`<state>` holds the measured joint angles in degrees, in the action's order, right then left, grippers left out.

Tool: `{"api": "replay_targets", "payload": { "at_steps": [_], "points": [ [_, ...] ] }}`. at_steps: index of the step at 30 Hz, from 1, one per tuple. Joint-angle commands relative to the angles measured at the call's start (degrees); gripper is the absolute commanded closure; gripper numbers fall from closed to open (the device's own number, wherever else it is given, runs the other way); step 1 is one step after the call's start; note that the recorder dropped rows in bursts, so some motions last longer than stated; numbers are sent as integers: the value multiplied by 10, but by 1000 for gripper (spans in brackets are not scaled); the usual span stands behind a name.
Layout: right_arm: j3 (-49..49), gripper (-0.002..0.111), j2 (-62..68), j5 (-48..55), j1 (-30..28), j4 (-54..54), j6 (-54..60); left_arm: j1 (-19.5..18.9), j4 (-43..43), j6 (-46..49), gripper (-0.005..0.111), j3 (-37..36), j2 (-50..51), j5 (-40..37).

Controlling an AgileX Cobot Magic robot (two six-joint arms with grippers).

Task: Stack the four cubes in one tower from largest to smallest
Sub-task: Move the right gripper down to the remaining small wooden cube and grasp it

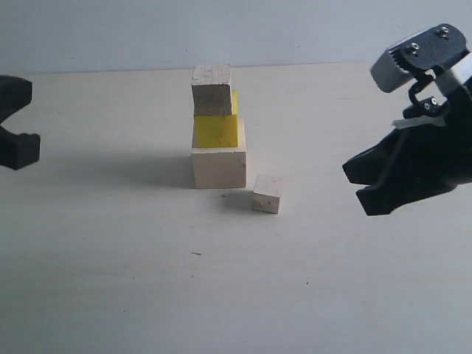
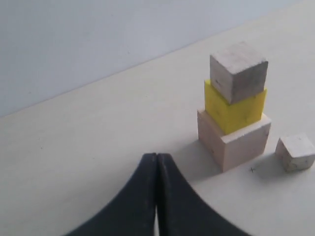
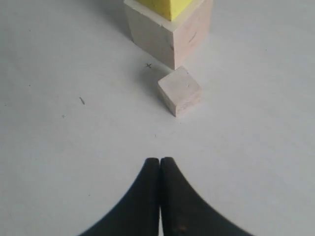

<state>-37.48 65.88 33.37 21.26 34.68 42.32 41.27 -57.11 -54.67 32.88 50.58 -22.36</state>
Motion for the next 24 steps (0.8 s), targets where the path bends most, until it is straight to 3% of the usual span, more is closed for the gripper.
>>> {"api": "replay_targets", "payload": {
  "at_steps": [1, 4, 10, 18, 24],
  "points": [
    [-35, 108, 56, -38, 1, 13, 64, -51, -5, -6, 107, 5, 9, 51],
    [-60, 107, 100, -45, 1, 13, 105, -60, -4, 5, 107, 5, 22, 68],
    [-120, 91, 205, -26, 1, -1, 122, -60, -4, 37, 107, 16, 43, 62],
    [-252, 82, 320, 98, 1, -139, 49, -60, 23, 77, 107, 46, 45, 32],
    [-359, 55, 375, 176, 7, -172, 84, -59, 66, 98, 107, 46, 45, 33]
  ]
}}
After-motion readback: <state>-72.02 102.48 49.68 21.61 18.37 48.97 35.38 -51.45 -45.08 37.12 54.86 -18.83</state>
